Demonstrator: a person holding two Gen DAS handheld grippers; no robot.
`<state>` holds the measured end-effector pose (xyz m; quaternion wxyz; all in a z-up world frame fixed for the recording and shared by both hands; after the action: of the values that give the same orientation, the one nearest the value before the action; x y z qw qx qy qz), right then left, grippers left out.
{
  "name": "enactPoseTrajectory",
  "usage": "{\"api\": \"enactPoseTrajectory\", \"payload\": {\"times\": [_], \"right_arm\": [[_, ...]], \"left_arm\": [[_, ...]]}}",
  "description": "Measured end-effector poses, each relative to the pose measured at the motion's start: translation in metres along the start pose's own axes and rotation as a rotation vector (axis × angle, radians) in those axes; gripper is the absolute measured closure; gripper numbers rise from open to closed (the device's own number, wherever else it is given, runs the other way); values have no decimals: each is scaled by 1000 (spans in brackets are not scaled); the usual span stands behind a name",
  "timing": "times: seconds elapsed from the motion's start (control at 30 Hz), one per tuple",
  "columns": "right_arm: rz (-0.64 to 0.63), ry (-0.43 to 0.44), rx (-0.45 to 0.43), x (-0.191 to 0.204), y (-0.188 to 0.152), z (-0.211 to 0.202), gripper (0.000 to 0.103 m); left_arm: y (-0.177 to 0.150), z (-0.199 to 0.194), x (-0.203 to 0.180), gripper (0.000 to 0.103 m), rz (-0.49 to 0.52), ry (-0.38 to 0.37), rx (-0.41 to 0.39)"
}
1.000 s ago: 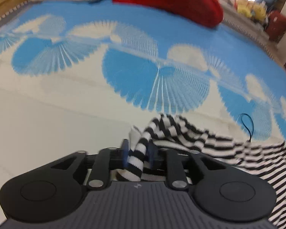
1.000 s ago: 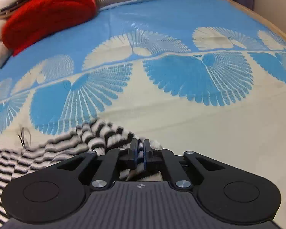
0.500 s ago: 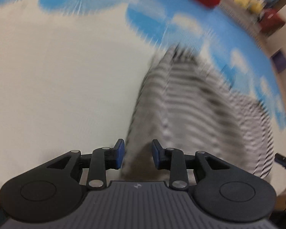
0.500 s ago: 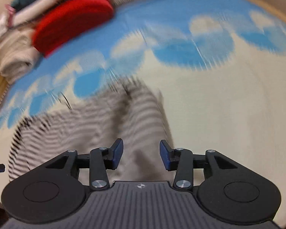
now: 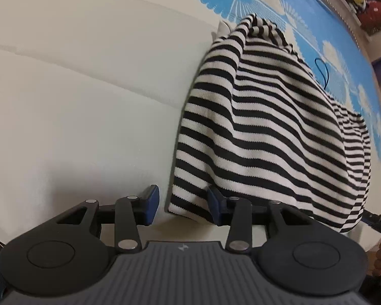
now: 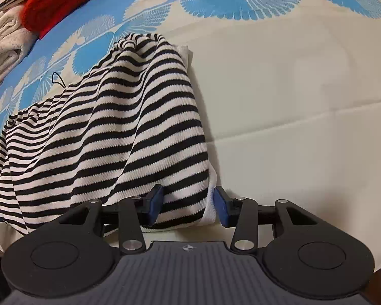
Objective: Fold small clothes
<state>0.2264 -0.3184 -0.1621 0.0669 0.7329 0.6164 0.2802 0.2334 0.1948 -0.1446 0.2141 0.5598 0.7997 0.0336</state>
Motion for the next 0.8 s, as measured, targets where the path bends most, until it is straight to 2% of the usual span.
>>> {"api": "enactPoseTrajectory", "payload": {"times": [0.03,0.07,0.1,0.13,0.17,0.27,0.33,0.4,0.47,0.5,0.57,0.63,0.67,0.7,0.77,0.8], "right_arm": [[-5,-1,2,0,-1,-1,58],[-12,-2,1,0,-1,-2,58],[-18,-2,-4,0,-2,-4,70],[-21,5,-16,0,-1,-7,80],[-19,17,-31,-1,1,-11,94],[28,77,-117,-5,11,-31,97],[75,122,-168,-9,16,-45,97],[66,115,-176,-12,15,-51,98],[44,38,-115,-19,7,-41,98],[40,-2,-71,-23,1,-33,102],[34,-67,-5,-30,-6,-20,103],[30,-78,3,-29,-7,-16,103],[24,-78,-10,-28,-5,-18,102],[13,-81,-30,-25,-2,-21,102],[-2,-81,-96,-21,6,-29,100],[4,-71,-121,-21,9,-33,93]], "left_arm": [[0,0,-2,67,8,-1,-3],[0,0,-4,91,19,-15,-6],[0,-2,-6,102,28,-26,-15],[2,-6,-8,102,36,-38,-34],[4,-13,-8,102,37,-47,-65],[11,-38,-1,103,-8,-72,-172],[12,-51,7,103,-20,-56,-216],[6,-42,15,103,-33,5,-162],[-5,-22,19,102,-21,91,-60],[-8,-16,18,102,-2,112,-34],[-8,-12,13,102,13,137,-17],[-1,-17,10,101,-2,173,-58],[5,-25,7,94,-5,170,-105],[11,-32,2,81,-7,143,-154],[20,-45,-13,78,6,48,-241],[21,-47,-22,78,26,6,-255]]}}
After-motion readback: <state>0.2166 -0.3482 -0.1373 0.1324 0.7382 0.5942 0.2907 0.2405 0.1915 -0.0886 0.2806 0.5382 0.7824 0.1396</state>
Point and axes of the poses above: each gripper's, at about its wrist camera, not at the fingertips, and z roughly the way its jaws point, x to its left, y to its top, the point moved 6 cm from there along z, roughly the way its jaws point, and after that the axes turned 8 degrees about -x, right-handed, at the moved point
